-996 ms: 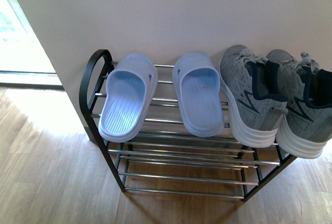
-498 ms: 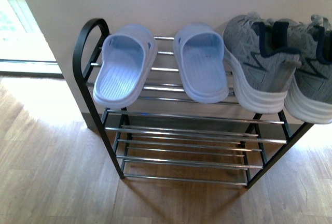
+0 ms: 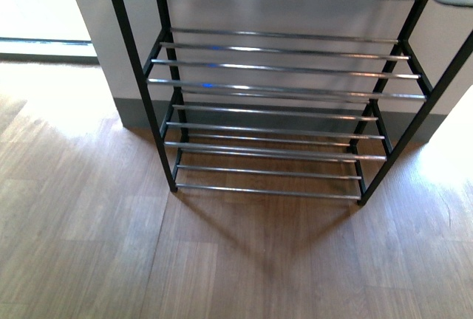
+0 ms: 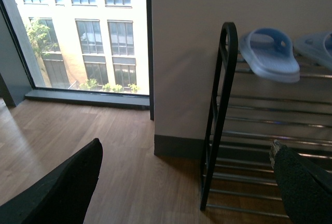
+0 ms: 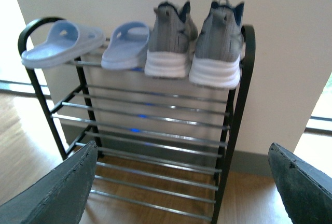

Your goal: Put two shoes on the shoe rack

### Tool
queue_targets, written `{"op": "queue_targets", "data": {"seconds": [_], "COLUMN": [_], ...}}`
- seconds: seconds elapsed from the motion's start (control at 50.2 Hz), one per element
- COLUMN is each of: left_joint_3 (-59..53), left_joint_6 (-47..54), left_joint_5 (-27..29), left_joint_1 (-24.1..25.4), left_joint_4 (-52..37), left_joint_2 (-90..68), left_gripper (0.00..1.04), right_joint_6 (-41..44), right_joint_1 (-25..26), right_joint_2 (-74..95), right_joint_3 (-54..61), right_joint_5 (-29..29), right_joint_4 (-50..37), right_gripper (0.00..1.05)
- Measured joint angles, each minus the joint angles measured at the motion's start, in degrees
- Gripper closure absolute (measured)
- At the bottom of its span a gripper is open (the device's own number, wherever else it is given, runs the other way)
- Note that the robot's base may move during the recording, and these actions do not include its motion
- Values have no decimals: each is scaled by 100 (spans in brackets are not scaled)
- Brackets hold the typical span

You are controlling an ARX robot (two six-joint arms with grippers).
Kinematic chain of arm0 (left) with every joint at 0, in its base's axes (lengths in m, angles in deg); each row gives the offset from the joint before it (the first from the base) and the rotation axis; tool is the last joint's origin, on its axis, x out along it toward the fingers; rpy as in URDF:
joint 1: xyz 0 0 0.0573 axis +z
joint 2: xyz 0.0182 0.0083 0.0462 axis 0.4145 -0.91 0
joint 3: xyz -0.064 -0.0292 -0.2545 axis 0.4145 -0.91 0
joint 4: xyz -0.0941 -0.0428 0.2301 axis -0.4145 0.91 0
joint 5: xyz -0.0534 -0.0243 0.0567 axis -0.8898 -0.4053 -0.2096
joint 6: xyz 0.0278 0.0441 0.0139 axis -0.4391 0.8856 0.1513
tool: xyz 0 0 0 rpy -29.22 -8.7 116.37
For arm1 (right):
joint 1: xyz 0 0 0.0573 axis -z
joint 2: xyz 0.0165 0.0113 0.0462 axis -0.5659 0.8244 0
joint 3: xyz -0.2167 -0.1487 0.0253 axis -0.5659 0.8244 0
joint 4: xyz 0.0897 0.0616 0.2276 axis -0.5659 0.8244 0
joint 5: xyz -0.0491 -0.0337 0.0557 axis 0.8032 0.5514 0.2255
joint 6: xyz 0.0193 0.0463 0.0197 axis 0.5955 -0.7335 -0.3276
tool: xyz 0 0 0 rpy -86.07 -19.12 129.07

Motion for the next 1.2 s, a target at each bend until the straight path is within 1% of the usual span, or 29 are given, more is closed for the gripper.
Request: {"op": "queue_targets", "data": {"seconds": [1.195], "left_joint_3": [0], "left_joint_6": [2], "left_joint_5": [0], "left_joint_1": [0], "left_joint_4": [0], "left_joint_2": [0], "left_gripper": [9], "right_joint_6": [0], "right_joint_1": [0], "right_joint_2": [-4], "right_joint_3": [0], "right_joint_5": [2], "right_joint_4": [0], "right_gripper": [9]}}
